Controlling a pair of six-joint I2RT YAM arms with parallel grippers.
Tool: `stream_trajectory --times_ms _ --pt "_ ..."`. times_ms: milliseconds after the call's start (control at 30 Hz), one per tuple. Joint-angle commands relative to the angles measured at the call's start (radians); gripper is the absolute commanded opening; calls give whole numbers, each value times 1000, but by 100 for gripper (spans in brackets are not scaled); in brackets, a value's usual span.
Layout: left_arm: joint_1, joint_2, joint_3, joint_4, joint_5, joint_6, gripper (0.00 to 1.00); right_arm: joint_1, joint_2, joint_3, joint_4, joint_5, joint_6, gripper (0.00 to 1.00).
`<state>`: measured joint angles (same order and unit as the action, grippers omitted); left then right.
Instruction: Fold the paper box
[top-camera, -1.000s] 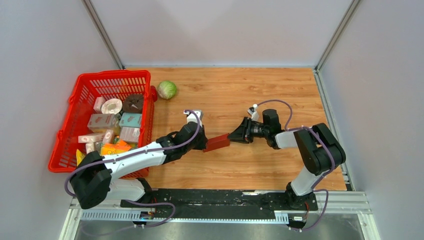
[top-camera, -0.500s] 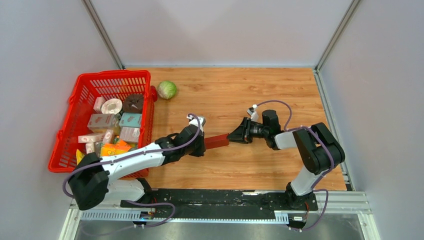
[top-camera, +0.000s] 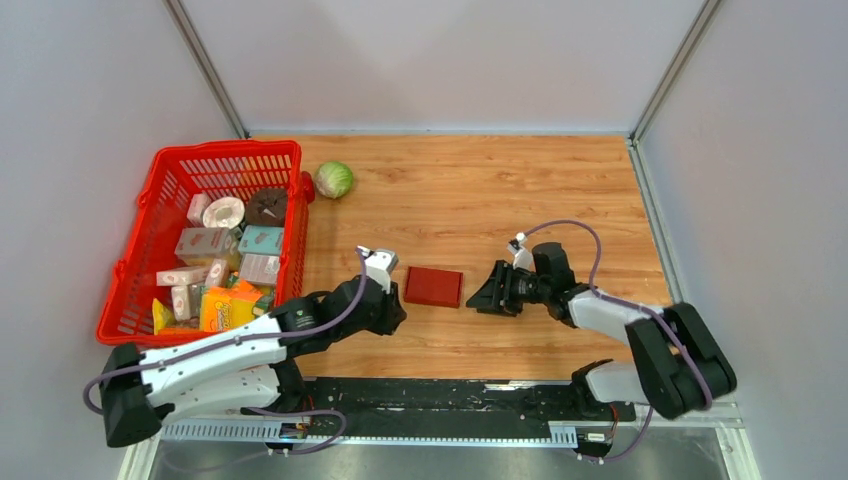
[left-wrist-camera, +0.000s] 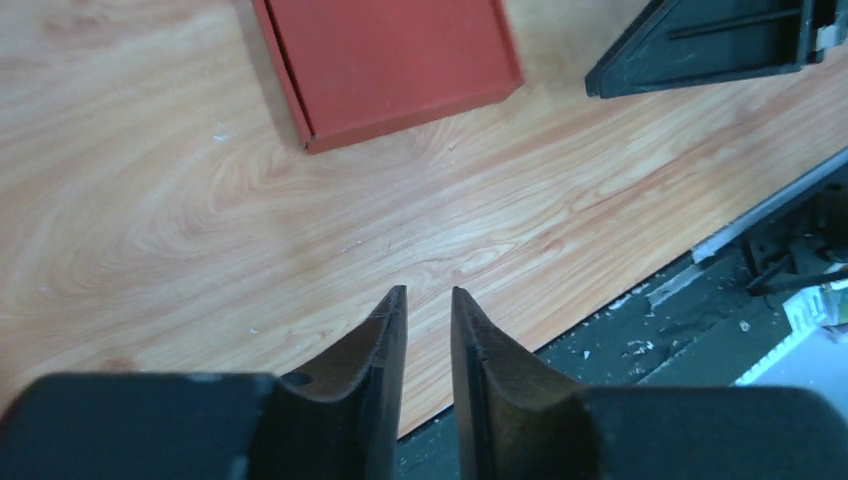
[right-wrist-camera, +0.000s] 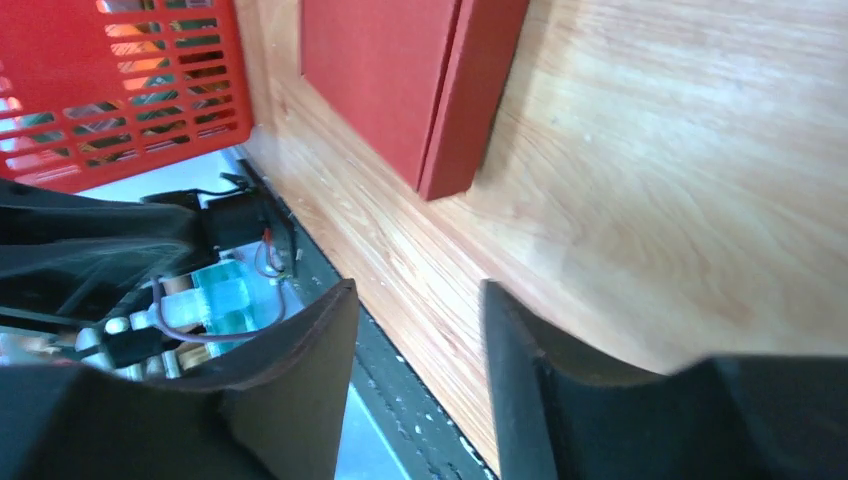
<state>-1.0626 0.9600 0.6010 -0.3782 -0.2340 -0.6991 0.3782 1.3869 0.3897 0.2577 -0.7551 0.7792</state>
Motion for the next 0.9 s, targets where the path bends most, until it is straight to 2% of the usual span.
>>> stream_trajectory --times_ms 0,67,167,267,400,433,567,767,867 --pt "-5 -147 29 -96 -60 -8 36 -2 -264 30 -366 163 -141 60" --pt "-5 -164 54 -125 -96 3 49 -2 -339 69 -458 222 -159 73" --pt "16 -83 124 -146 -105 29 55 1 -362 130 -491 224 -169 74" --pt "50 70 241 -185 -105 33 58 14 -289 188 -508 226 -189 74" --pt "114 257 298 -154 -81 27 62 27 -184 239 -479 256 -190 70" --pt "160 284 302 -119 -52 24 63 31 -134 251 -477 261 -190 69" --pt "219 402 336 -51 38 32 63 65 -28 287 -423 270 -166 62" --pt "257 571 401 -28 104 41 63 82 122 310 -338 280 -135 59" --pt "262 621 404 -8 113 38 59 82 158 314 -299 266 -120 55"
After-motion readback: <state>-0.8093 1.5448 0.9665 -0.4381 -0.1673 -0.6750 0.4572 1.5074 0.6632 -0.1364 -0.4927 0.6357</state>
